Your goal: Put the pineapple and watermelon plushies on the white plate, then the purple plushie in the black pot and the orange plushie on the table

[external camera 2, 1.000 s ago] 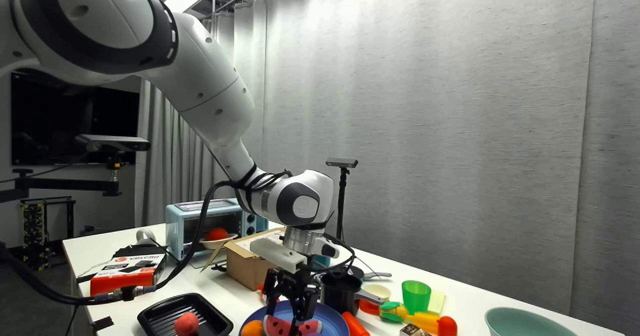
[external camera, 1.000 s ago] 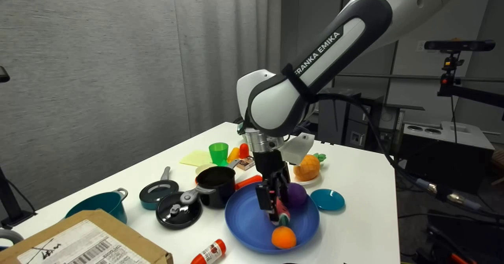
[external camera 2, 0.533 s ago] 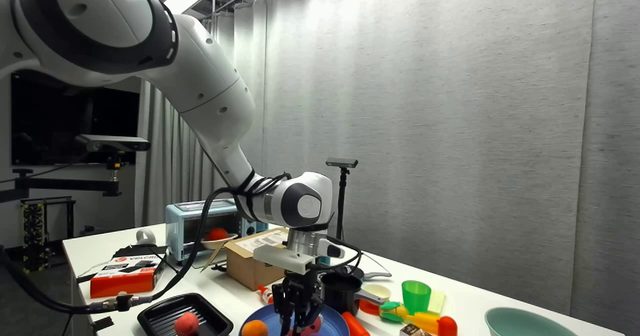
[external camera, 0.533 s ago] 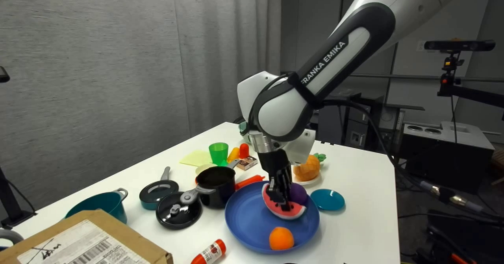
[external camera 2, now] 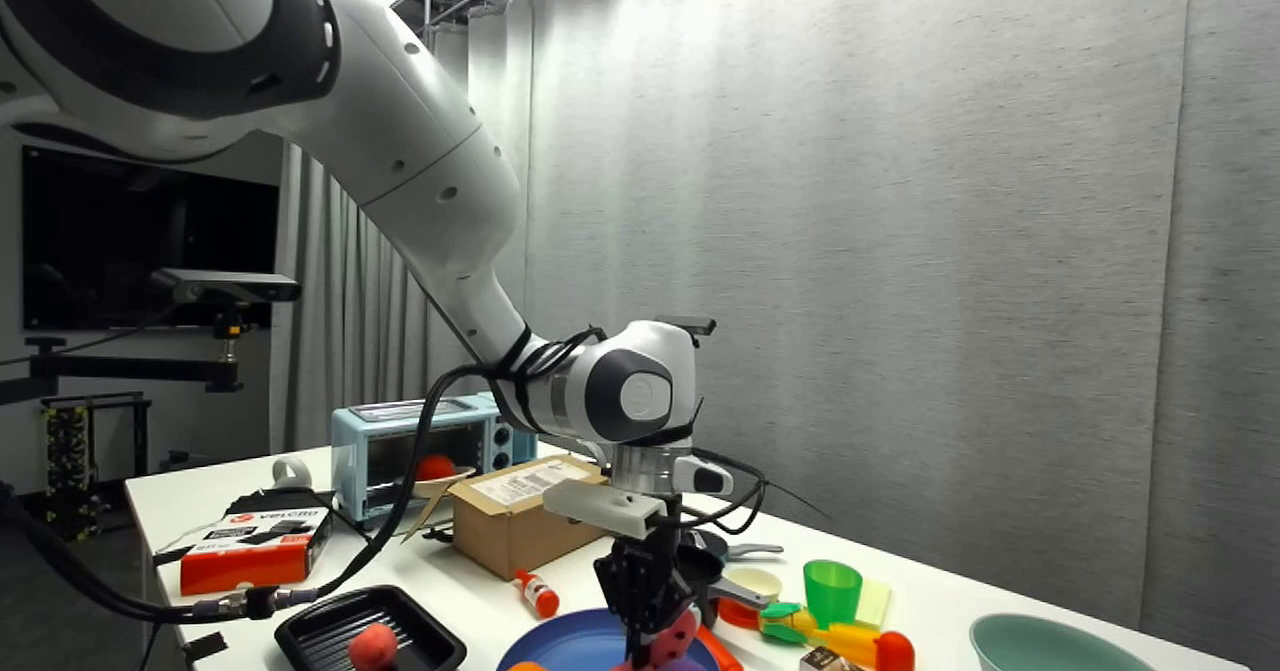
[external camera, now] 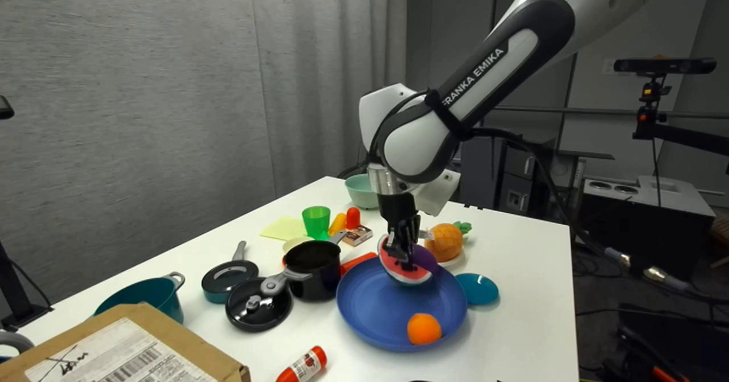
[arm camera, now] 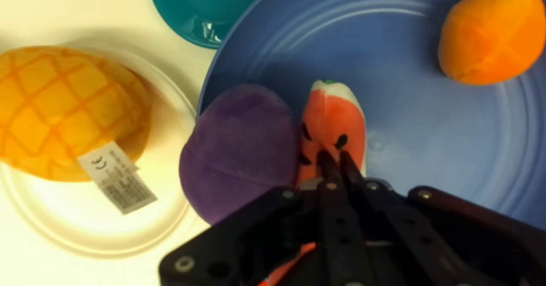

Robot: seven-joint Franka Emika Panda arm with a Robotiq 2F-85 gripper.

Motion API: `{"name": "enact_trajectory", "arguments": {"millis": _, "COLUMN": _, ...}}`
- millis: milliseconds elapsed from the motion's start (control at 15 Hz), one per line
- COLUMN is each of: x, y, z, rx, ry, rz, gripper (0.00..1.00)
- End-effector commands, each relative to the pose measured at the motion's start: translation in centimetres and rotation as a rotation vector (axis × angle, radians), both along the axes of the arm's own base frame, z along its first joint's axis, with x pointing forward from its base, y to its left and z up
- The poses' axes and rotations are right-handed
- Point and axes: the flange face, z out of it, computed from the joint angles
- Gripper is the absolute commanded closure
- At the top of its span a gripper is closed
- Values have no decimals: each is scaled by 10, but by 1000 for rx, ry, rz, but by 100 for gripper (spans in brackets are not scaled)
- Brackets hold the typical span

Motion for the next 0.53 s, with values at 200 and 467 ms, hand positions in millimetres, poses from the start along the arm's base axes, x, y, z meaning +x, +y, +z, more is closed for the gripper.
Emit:
{"name": "enact_trajectory", "arguments": {"millis": 200, "x": 1, "y": -44, "z": 76, "rx": 152, "ry": -218, "rz": -193, "gripper": 99}}
{"name": "enact_trajectory", "arguments": {"millis": 467, "x": -6, "y": -88, "z": 99, "rx": 163, "ry": -267, "rz": -378, "gripper": 99}}
